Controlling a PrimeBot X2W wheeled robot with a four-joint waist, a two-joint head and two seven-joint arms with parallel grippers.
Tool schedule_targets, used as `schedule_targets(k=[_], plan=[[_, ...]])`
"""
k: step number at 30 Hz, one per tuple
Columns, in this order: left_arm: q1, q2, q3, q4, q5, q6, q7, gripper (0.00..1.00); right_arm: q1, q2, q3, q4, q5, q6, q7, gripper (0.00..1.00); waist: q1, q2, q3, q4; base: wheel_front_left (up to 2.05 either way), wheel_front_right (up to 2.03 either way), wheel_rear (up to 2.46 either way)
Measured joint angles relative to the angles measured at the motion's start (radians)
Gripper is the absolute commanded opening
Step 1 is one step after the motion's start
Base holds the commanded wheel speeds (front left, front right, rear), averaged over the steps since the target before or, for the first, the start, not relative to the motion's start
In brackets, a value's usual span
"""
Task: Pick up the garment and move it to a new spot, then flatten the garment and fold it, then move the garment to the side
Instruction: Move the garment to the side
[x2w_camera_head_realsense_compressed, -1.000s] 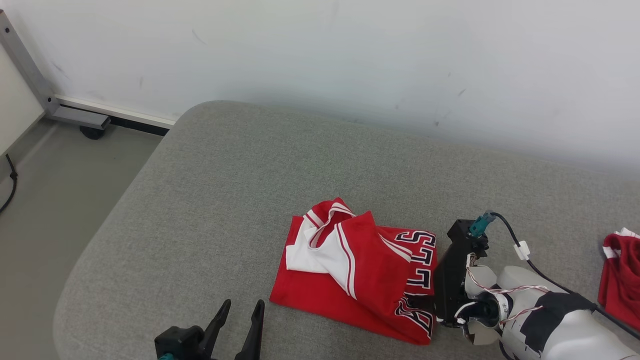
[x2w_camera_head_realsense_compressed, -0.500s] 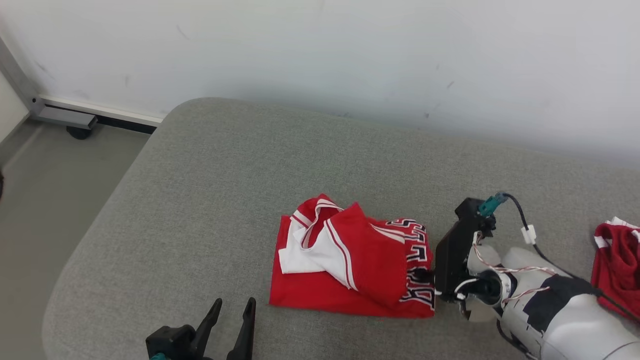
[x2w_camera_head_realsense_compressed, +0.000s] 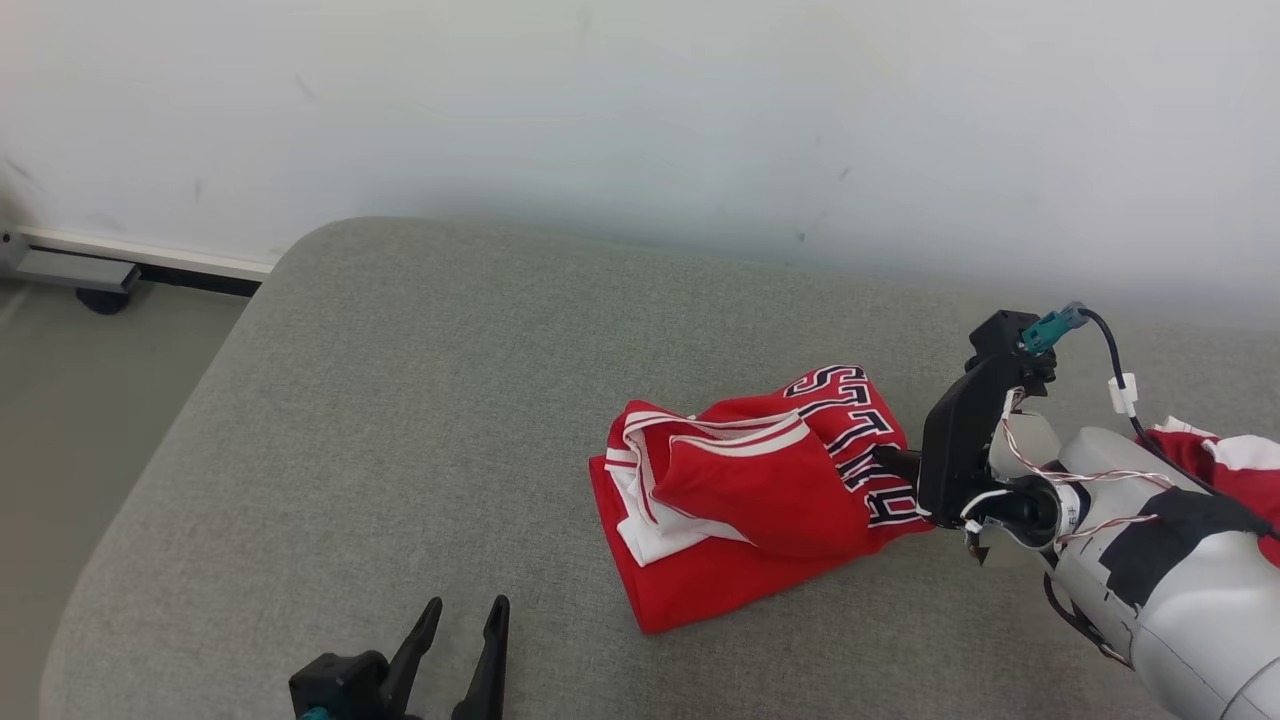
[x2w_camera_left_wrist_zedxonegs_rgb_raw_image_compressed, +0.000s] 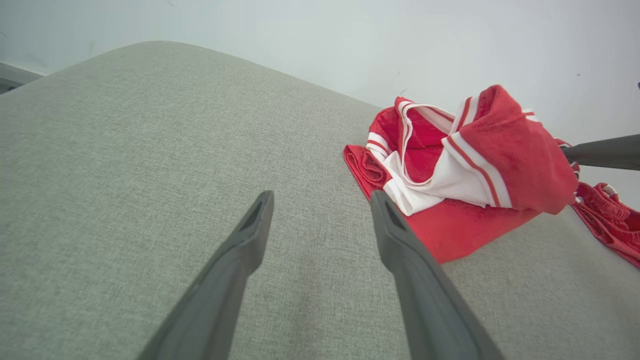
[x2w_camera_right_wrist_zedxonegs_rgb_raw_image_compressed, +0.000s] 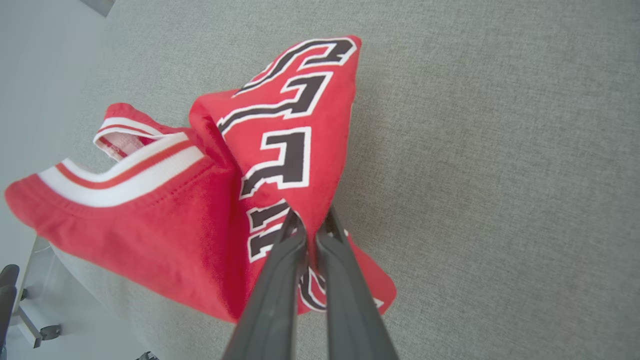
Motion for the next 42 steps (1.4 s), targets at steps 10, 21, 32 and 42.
schedule_targets(k=[10,21,32,42], plan=[[0.019,0.000,0.004,0.000,0.000,0.000,0.000,1.00,-0.050,-0.037,0.001,-0.009,-0.025,0.008,0.001,0.00,0.0000,0.0000,-0.016,-0.050,0.00,0.00,0.00],[0.038,0.002,0.012,-0.009,0.000,0.000,0.000,1.00,-0.128,-0.055,0.015,-0.003,-0.052,-0.020,0.047,0.00,0.0000,0.0000,-0.016,-0.118,0.00,0.00,0.00],[0.034,0.003,0.014,-0.019,0.004,-0.009,0.000,1.00,-0.229,-0.086,0.041,0.039,-0.086,-0.068,0.136,0.00,0.0000,0.0000,0.013,-0.180,0.00,0.00,0.00],[0.019,0.008,0.012,-0.020,0.012,-0.018,0.000,1.00,-0.293,-0.146,0.056,0.081,-0.115,-0.086,0.192,0.00,0.0000,0.0000,0.044,-0.223,0.00,0.00,0.00]])
